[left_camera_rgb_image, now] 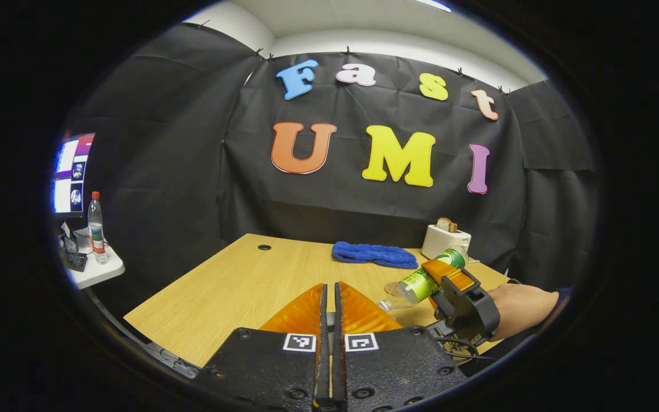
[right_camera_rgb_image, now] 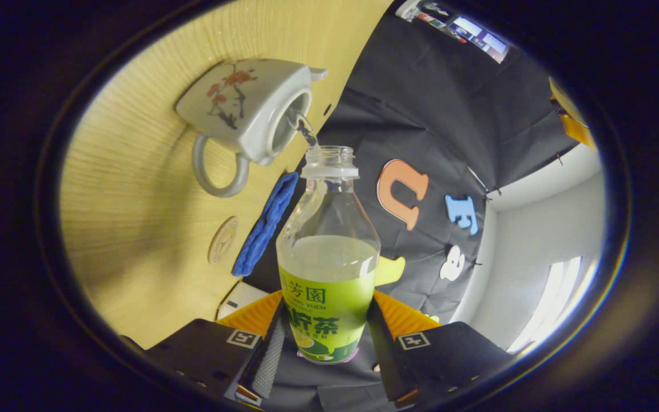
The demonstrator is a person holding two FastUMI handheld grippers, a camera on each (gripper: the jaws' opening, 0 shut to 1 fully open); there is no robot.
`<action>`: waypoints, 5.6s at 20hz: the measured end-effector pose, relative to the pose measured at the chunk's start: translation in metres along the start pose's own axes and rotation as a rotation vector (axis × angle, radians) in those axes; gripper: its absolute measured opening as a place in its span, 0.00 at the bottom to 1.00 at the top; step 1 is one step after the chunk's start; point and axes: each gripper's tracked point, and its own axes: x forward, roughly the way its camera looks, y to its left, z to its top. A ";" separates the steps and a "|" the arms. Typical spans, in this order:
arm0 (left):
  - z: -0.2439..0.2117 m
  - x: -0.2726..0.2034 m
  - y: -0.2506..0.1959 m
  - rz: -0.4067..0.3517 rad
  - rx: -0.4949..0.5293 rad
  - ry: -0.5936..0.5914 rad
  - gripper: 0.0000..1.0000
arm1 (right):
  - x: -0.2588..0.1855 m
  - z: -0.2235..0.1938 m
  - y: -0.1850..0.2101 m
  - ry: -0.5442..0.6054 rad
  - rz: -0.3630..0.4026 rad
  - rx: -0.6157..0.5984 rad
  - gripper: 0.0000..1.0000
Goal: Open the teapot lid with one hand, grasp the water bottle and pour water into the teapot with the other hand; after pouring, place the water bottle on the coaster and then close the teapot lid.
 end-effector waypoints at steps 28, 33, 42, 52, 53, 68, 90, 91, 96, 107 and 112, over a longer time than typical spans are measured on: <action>-0.011 0.006 -0.001 0.007 0.016 0.034 0.04 | 0.007 0.004 -0.058 -0.086 -0.281 -0.230 0.72; -0.014 0.008 -0.003 0.007 0.014 0.042 0.04 | 0.005 0.003 -0.056 -0.095 -0.290 -0.227 0.72; -0.015 0.011 -0.001 0.023 0.022 0.043 0.04 | 0.013 -0.018 -0.033 -0.028 -0.165 0.060 0.73; -0.015 0.010 0.004 0.034 0.007 0.042 0.04 | 0.001 -0.014 0.041 0.046 0.205 0.711 0.75; -0.012 0.008 0.005 0.035 0.010 0.033 0.04 | 0.003 -0.016 0.044 0.057 0.230 0.779 0.75; -0.004 0.008 -0.013 0.023 0.034 0.012 0.05 | 0.076 -0.047 0.035 0.143 0.375 1.711 0.72; -0.033 0.032 0.000 0.060 0.023 0.076 0.04 | 0.155 0.002 0.101 0.177 0.576 1.985 0.76; -0.033 0.033 -0.001 0.057 0.023 0.077 0.05 | 0.154 0.001 0.099 0.179 0.576 1.991 0.84; -0.029 0.032 -0.005 0.057 0.038 0.061 0.05 | 0.142 -0.025 0.087 0.199 0.524 2.025 0.95; -0.032 0.047 -0.036 0.017 0.073 0.028 0.05 | 0.066 -0.126 0.041 0.098 0.360 2.029 0.94; -0.045 0.063 -0.055 -0.009 0.069 0.026 0.05 | 0.013 -0.165 0.036 0.075 0.278 1.978 0.94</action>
